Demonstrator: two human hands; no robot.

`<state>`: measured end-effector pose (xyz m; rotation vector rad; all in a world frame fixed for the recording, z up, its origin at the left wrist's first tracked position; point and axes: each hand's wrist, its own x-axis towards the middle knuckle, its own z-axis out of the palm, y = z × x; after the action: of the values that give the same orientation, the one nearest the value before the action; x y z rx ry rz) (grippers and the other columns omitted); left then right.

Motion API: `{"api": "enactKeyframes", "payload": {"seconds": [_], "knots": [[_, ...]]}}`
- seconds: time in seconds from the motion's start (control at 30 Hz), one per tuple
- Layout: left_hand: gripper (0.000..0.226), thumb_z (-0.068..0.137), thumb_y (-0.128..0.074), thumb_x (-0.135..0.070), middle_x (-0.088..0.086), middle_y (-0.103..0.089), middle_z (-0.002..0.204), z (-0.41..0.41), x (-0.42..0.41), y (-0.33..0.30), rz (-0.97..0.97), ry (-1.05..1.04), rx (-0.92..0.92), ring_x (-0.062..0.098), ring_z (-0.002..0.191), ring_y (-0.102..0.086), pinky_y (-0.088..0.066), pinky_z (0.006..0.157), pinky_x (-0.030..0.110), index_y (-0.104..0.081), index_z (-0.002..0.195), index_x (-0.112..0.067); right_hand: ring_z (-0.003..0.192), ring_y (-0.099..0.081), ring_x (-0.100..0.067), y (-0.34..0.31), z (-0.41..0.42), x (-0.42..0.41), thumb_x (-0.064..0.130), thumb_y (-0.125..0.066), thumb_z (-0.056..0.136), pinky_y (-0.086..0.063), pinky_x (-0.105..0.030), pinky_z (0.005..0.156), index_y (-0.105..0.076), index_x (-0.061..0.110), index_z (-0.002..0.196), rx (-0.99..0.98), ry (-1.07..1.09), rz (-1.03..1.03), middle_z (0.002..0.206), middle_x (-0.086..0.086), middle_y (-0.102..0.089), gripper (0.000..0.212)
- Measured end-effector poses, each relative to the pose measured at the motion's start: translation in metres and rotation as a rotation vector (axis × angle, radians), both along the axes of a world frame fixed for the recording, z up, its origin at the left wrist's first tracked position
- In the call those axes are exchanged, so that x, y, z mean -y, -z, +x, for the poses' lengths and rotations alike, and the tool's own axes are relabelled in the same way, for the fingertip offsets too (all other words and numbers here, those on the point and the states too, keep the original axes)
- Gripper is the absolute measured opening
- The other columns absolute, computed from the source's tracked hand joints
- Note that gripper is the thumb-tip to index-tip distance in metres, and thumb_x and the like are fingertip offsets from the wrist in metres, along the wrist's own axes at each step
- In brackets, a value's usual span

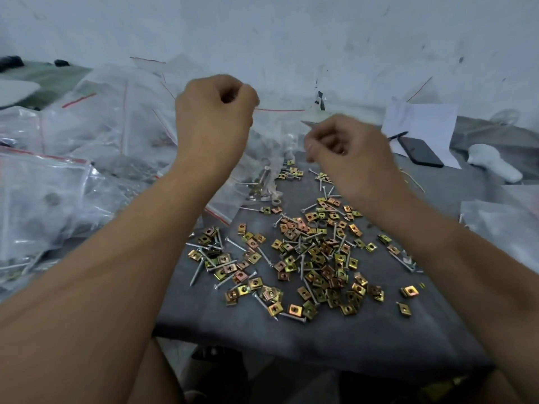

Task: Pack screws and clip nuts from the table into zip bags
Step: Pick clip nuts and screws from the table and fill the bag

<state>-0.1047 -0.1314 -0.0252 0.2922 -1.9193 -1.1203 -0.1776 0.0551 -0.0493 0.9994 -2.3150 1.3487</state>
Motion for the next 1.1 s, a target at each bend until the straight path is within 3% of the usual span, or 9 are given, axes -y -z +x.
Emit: {"api": "enactKeyframes", "payload": {"seconds": [0.17, 0.23, 0.37, 0.57, 0.67, 0.77, 0.9, 0.97, 1.1], "knots": [[0.025, 0.090, -0.060, -0.021, 0.004, -0.067, 0.062, 0.000, 0.001, -0.004, 0.052, -0.016, -0.064, 0.017, 0.057, -0.058, -0.047, 0.061, 0.032, -0.079, 0.081, -0.007, 0.071, -0.064, -0.002, 0.043, -0.007, 0.018, 0.044, -0.075, 0.092, -0.051, -0.026, 0.063, -0.079, 0.026, 0.089, 0.065, 0.026, 0.516, 0.078, 0.013, -0.071, 0.018], [0.026, 0.090, -0.059, -0.021, 0.008, -0.068, 0.064, 0.000, 0.001, -0.005, 0.054, -0.022, -0.057, 0.018, 0.057, -0.058, -0.044, 0.059, 0.030, -0.078, 0.082, -0.004, 0.066, -0.065, -0.006, 0.050, -0.010, 0.024, 0.047, -0.078, 0.088, -0.053, -0.028, 0.062, -0.081, 0.026, 0.083, 0.089, 0.046, 0.526, 0.073, 0.010, -0.073, 0.021], [0.028, 0.088, -0.058, -0.021, 0.008, -0.070, 0.066, -0.001, 0.001, -0.005, 0.045, -0.030, -0.008, 0.021, 0.058, -0.060, -0.044, 0.059, 0.031, -0.076, 0.082, -0.001, 0.063, -0.063, -0.001, 0.055, -0.016, 0.032, 0.043, -0.081, 0.086, -0.041, -0.010, 0.047, -0.078, 0.032, 0.079, 0.158, 0.061, 0.477, 0.070, 0.016, -0.070, 0.013], [0.026, 0.089, -0.059, -0.021, 0.009, -0.072, 0.069, 0.004, 0.011, 0.002, 0.045, -0.073, 0.068, 0.025, 0.061, -0.063, -0.048, 0.060, 0.034, -0.078, 0.080, -0.006, 0.077, -0.062, -0.005, 0.055, -0.018, 0.020, 0.027, -0.082, 0.084, -0.050, -0.020, 0.064, -0.069, 0.023, 0.089, 0.122, 0.077, 0.435, 0.082, 0.009, -0.067, 0.014], [0.029, 0.090, -0.057, -0.020, 0.017, -0.072, 0.073, 0.003, 0.011, 0.008, -0.011, -0.066, 0.099, 0.038, 0.068, -0.065, -0.059, 0.067, 0.044, -0.077, 0.083, 0.000, 0.079, -0.066, -0.006, 0.051, -0.031, 0.006, 0.021, -0.079, 0.085, -0.054, -0.025, 0.070, -0.068, 0.025, 0.089, 0.148, 0.128, 0.359, 0.084, 0.008, -0.070, 0.012], [0.033, 0.090, -0.053, -0.020, 0.034, -0.066, 0.085, 0.000, 0.009, 0.007, -0.032, -0.055, 0.102, 0.032, 0.064, -0.052, -0.060, 0.078, 0.055, -0.072, 0.090, 0.008, 0.080, -0.068, -0.008, 0.045, -0.044, 0.001, 0.019, -0.080, 0.085, -0.053, -0.028, 0.069, -0.068, 0.026, 0.089, 0.245, 0.135, 0.238, 0.086, 0.006, -0.073, 0.014], [0.034, 0.096, -0.050, -0.018, 0.031, -0.069, 0.082, 0.000, 0.008, 0.008, -0.044, -0.066, 0.112, 0.050, 0.073, -0.059, -0.043, 0.113, 0.068, -0.071, 0.090, 0.008, 0.088, -0.069, -0.006, 0.034, -0.059, 0.014, 0.021, -0.080, 0.088, -0.053, -0.023, 0.077, -0.076, 0.024, 0.101, 0.203, 0.077, 0.366, 0.092, 0.008, -0.075, 0.015], [0.033, 0.098, -0.051, -0.018, 0.029, -0.070, 0.082, -0.003, 0.010, 0.009, -0.044, -0.068, 0.104, 0.048, 0.075, -0.061, -0.048, 0.109, 0.063, -0.072, 0.091, 0.006, 0.087, -0.068, -0.004, 0.027, -0.067, 0.026, 0.022, -0.080, 0.088, -0.050, -0.019, 0.074, -0.078, 0.025, 0.101, 0.162, 0.072, 0.417, 0.089, 0.011, -0.074, 0.013], [0.031, 0.098, -0.054, -0.021, 0.026, -0.071, 0.085, -0.005, 0.015, 0.007, -0.042, -0.080, 0.086, 0.043, 0.079, -0.064, -0.058, 0.075, 0.047, -0.074, 0.090, 0.003, 0.084, -0.067, -0.005, 0.020, -0.074, 0.046, 0.020, -0.080, 0.090, -0.049, -0.023, 0.075, -0.080, 0.021, 0.101, 0.092, 0.023, 0.603, 0.088, 0.010, -0.073, 0.012]]}}
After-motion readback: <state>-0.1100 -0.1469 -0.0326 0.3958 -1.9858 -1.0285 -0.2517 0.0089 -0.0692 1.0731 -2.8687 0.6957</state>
